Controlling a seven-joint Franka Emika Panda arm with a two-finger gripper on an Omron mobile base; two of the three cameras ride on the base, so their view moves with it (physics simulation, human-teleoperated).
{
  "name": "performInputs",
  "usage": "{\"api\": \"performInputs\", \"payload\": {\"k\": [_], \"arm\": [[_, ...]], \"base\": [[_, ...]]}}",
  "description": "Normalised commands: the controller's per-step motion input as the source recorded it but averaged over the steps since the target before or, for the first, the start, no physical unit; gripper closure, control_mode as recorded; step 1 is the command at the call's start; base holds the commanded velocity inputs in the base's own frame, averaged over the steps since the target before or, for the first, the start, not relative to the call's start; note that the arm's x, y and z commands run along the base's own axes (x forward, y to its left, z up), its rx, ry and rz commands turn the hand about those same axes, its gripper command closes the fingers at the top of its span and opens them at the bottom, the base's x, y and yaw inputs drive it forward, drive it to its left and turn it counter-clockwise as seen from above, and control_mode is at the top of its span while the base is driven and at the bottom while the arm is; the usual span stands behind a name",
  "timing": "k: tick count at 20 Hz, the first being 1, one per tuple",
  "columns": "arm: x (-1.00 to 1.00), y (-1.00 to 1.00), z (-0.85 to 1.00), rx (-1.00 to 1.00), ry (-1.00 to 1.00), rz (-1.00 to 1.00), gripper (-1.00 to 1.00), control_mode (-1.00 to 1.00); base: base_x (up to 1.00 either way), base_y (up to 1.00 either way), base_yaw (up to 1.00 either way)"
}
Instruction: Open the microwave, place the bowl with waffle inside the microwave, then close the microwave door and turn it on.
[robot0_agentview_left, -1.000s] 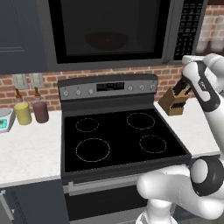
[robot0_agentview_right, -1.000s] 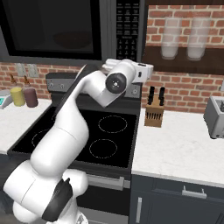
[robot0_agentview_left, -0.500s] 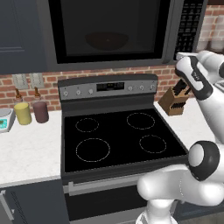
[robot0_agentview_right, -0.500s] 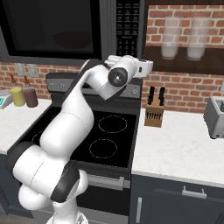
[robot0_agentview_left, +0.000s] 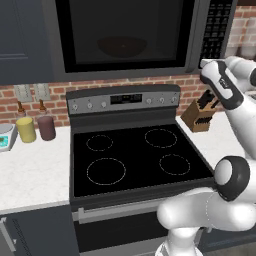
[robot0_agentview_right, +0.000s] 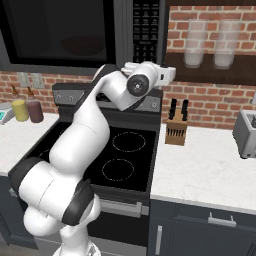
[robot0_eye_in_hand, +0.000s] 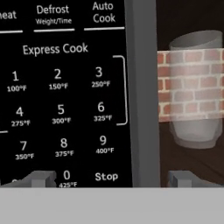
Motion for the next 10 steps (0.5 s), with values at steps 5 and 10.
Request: {"api": "performInputs", "payload": {"k": [5,10], "arm": [[0.13,0.0,0.0,0.0,0.03,0.0,-1.0,-1.0],[0.01,0.0,0.0,0.0,0.03,0.0,-1.0,-1.0]], "base": [[0.0,0.0,0.0],[0.0,0.0,0.0]]}}
